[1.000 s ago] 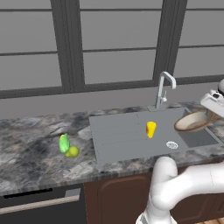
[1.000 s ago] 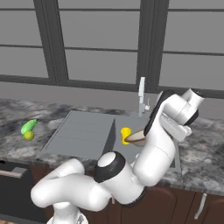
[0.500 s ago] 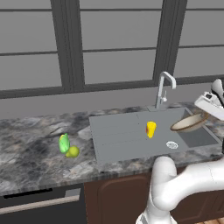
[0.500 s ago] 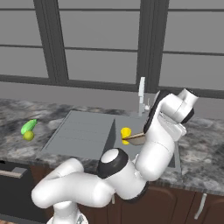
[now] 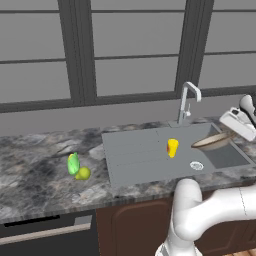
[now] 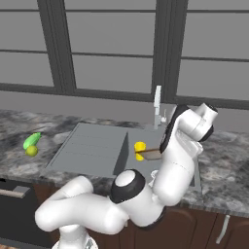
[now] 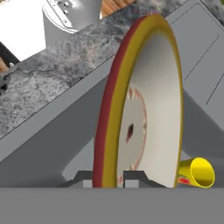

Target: Remove the pear and corn from the sink. Then move the bowl and cup from the counter to the sink for washing.

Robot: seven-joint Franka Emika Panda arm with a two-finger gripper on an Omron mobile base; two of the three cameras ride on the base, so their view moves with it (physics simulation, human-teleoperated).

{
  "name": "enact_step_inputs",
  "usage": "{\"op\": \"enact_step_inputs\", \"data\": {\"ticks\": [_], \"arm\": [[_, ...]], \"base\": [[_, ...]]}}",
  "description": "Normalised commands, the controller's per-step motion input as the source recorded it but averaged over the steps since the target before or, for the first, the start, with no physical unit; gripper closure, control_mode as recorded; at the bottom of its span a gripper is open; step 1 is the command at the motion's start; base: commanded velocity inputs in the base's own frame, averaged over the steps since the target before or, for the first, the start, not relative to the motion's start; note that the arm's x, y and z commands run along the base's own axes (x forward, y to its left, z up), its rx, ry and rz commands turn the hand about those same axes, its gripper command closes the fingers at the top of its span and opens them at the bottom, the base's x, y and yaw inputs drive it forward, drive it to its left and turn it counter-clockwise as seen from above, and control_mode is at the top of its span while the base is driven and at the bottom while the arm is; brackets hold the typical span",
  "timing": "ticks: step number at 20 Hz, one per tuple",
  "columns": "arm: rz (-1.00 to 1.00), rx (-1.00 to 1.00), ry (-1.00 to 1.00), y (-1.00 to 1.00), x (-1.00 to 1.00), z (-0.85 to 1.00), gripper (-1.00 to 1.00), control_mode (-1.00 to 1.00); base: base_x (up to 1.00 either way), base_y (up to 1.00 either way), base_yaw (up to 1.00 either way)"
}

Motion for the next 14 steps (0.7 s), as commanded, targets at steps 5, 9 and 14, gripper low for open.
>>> {"op": "enact_step_inputs", "data": {"ticks": [5,9,14], "arm": [[-0.1,-0.02,-0.04,0.15,0.13,-0.2,1.0,-1.0],[-0.08,-0.09,0.0,0.05,0.13,-0.27,1.0,-1.0],[-0.09,-0.1,0.0,0.03,0.13,-0.3,1.0,-1.0]], "base": [[0.0,0.0,0.0],[0.0,0.0,0.0],[0.0,0.0,0.0]]}}
